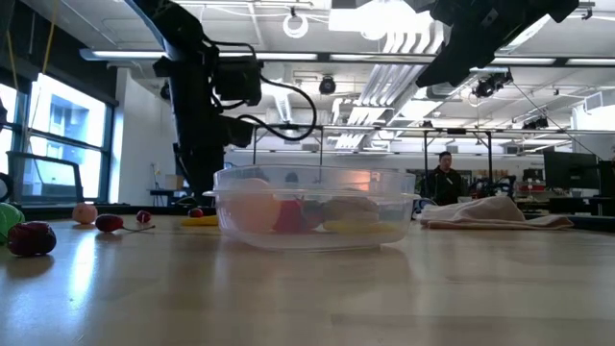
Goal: Pick and placing Produce into tupperware
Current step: Put the corn into the transparent bin
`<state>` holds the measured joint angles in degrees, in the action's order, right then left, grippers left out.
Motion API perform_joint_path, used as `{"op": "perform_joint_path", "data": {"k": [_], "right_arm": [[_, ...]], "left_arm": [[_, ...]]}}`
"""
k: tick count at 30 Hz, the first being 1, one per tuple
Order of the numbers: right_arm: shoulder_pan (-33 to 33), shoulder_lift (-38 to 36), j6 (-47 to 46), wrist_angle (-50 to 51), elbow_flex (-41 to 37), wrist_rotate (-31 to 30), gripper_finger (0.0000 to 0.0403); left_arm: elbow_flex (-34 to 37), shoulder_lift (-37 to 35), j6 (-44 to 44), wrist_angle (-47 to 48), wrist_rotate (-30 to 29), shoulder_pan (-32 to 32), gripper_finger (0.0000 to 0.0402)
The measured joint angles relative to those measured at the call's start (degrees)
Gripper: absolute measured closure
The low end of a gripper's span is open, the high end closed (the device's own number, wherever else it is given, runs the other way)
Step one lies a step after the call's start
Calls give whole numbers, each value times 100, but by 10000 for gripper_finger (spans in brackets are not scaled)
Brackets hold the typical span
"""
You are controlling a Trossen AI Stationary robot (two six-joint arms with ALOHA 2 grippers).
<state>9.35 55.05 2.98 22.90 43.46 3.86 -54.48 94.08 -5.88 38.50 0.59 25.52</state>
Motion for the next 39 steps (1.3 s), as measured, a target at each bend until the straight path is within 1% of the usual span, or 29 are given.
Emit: {"op": "perform_joint_path", "data": {"k": [9,16,22,27,39], "right_arm": [[1,2,2,2,0,-2,371],[0,1,0,2,0,-2,371],[0,1,1,1,0,-2,371],[1,0,2,0,0,-2,371],[1,2,2,0,0,0,371]], "left_arm": [[320,0,116,-592,3,-2,220],[357,180,162,-923,-37,-2,220],[357,332,161,-1031,-64,-2,220],[357,332,160,-1024,-157,-2,220],[357,332,115,-921,-161,-2,220]]}}
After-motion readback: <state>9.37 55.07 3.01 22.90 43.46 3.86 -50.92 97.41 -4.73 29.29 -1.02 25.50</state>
